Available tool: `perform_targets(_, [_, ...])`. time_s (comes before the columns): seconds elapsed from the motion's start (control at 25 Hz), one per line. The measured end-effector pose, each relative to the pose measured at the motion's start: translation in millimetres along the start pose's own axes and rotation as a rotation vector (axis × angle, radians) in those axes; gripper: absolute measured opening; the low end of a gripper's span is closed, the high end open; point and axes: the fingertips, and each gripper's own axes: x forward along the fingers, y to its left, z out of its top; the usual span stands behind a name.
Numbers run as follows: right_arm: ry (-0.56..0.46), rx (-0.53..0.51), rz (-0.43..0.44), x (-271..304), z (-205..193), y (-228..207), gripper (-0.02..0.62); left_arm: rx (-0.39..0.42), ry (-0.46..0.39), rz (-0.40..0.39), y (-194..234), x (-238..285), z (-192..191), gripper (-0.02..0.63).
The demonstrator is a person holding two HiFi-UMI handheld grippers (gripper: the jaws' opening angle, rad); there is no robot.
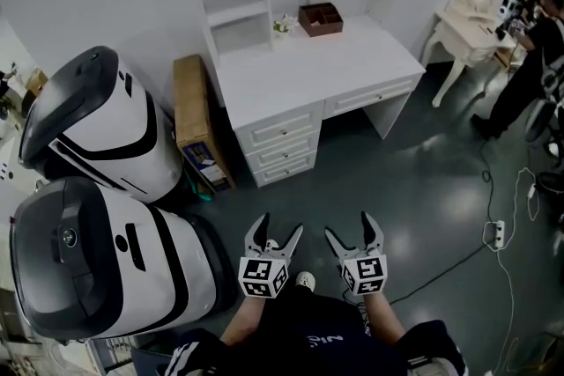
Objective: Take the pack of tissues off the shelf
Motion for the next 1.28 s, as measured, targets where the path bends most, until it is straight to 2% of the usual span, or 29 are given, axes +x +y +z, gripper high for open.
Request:
perform_targets(0.2, [0.007,-0.029,-0.003,16,1,-5,0.42,0.01,0.019,0.018,21,16,-6,0.35])
perform_targets(0.44, [0.031,-0.012,-0.032,48,4,-26,0.417,0.017,0.005,0.002,42,54,12,0.35])
perform_targets(0.6, [0.042,0.004,-0.054,82,13,-39,0.417,0.017,0.024,-0.036,60,87,21,0.35])
perform_targets(0.76, [0.057,-0.059,-0.056,124,31,-43,0.403,0.025,0.031,-0.081,85,125,39,0.35])
perform_targets(0.88, [0.054,-0.043,-0.063,157,45,-47,0.402,0.029,0.023,-0.105,103,153,55,0.35])
perform_targets(1.08, [0.055,-0.057,-0.063,203,66,-46,0.394,0.034,0.012,-0.117,136,187,78,0.35])
perform_targets(1.28, [0.057,-0.026,-0.073,243,74,-47,0.394,0.032,0.018,-0.123,167,210,90,0.35])
